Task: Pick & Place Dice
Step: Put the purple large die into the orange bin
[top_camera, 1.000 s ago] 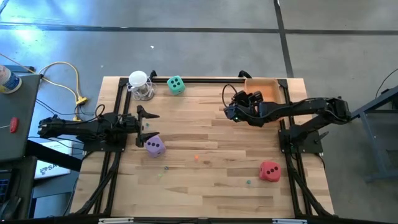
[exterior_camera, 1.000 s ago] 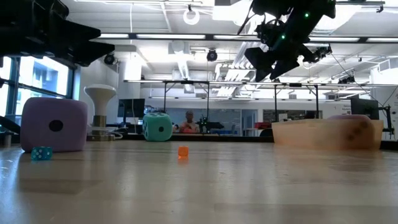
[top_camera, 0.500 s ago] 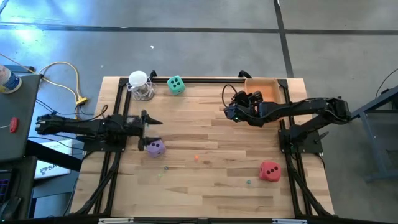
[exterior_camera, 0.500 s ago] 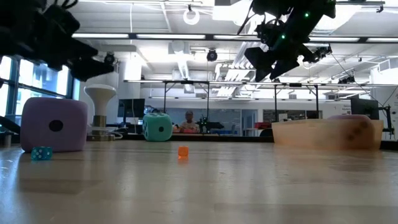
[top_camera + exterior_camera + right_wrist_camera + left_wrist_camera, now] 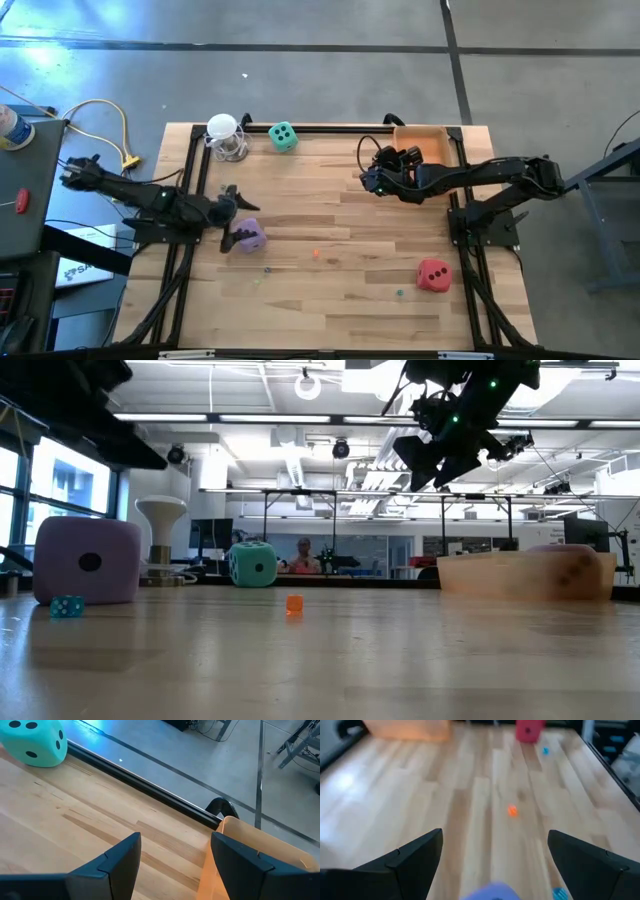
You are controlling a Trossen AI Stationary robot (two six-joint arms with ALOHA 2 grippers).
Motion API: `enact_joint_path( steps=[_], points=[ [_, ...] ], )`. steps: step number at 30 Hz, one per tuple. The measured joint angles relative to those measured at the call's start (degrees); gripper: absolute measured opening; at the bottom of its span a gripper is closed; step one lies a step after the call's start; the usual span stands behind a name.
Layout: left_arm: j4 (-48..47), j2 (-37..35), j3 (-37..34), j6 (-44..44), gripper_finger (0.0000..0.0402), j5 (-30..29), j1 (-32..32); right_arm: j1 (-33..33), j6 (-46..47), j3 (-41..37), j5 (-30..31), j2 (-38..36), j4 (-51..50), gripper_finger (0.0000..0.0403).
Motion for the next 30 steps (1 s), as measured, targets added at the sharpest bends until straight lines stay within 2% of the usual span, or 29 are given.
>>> enact_joint_path(
  steps=[4,8,11,13,17,21,26,30],
  points=[
    [-7.8,-0.3,3.8,-3.3,0.0353,-7.1,-6.1,0.0,-0.9,0.0,0.2,0.0,0.0,0.0232],
    [-24.3,0.3,9.9,-14.0,0.0353,-7.7,-10.2,0.0,-1.5,0.0,0.3,0.0,0.0,0.0232],
    [-30.3,1.1,12.4,-22.2,0.0353,-7.8,-12.6,0.0,-1.5,0.0,0.3,0.0,0.0,0.0232],
    [-31.6,1.7,12.7,-25.2,0.0353,-7.4,-14.2,0.0,-1.5,0.0,0.3,0.0,0.0,0.0232],
    [-35.6,3.1,12.7,-31.7,0.0353,-1.9,-17.3,0.0,-1.5,0.0,0.3,0.0,0.0,0.0232],
    [-37.5,6.5,12.7,-40.0,0.0353,-4.5,-20.9,0.0,-1.5,0.0,0.3,0.0,0.0,0.0232],
    [-37.6,13.5,12.7,-46.2,0.0353,-9.1,-25.6,0.0,-1.5,0.0,0.3,0.0,0.0,0.0232],
    [-37.7,18.0,12.7,-49.9,0.0353,-9.8,-27.4,0.0,-1.5,0.0,0.3,0.0,0.0,0.0232]
  ],
)
